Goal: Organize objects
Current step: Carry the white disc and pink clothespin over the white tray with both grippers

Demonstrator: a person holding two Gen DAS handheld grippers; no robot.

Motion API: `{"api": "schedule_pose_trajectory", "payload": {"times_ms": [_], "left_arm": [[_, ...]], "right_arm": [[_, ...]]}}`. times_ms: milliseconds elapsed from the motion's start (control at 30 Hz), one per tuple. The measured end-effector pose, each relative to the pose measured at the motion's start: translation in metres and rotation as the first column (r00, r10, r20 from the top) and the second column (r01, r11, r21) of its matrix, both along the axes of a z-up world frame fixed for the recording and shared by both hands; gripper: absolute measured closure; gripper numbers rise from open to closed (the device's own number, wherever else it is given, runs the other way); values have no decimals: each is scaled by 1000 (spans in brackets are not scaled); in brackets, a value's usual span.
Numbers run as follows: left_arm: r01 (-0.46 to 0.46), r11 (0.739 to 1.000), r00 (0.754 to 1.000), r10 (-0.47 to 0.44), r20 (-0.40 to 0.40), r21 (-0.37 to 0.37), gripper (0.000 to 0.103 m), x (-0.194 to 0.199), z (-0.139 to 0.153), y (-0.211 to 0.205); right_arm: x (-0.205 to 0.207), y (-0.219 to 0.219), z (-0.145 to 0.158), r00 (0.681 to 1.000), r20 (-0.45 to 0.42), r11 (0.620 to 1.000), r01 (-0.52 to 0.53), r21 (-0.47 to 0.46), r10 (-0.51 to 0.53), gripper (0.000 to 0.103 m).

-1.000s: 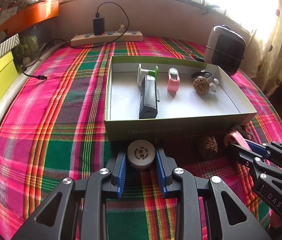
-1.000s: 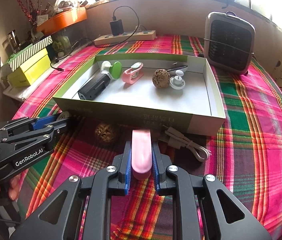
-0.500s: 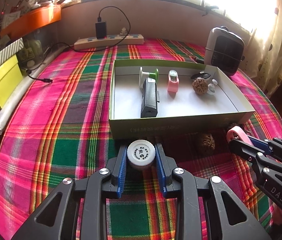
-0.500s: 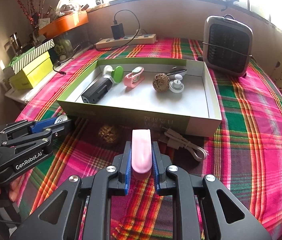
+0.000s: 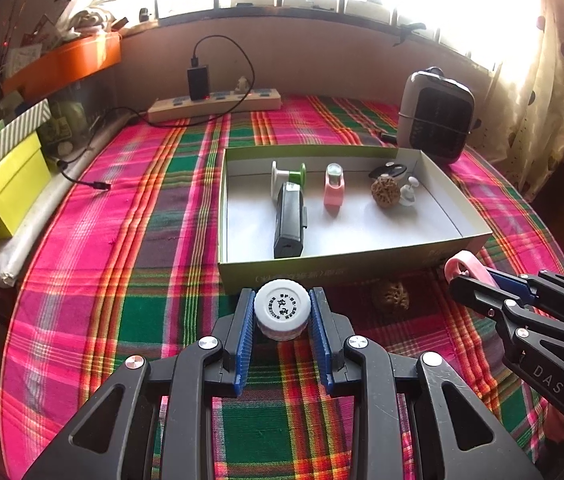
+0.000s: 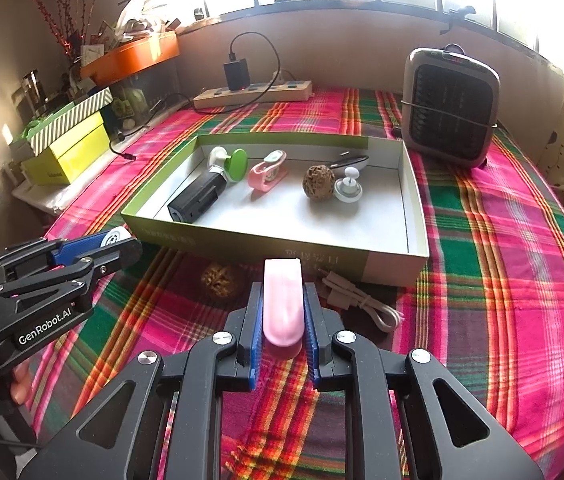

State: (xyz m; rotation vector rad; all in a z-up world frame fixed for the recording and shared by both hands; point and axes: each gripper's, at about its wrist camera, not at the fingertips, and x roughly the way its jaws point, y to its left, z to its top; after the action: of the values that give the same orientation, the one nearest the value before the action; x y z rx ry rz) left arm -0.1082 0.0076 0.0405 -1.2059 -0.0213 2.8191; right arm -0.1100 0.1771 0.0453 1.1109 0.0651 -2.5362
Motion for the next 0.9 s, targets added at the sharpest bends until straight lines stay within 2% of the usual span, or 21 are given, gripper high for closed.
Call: {"api": "schedule_pose_trajectory", "payload": {"times_ms": [367,900], "left_arm": [[17,1000,1000,-16,-18,12,78,-2,9,0],[42,999,999,-41,-32,31,78,-17,23,6]], "right_arm": [[0,2,12,1000,-29,1000,2,0,-2,84],[-19,18,46,996,-93,1000,12,-4,-12,84]]}}
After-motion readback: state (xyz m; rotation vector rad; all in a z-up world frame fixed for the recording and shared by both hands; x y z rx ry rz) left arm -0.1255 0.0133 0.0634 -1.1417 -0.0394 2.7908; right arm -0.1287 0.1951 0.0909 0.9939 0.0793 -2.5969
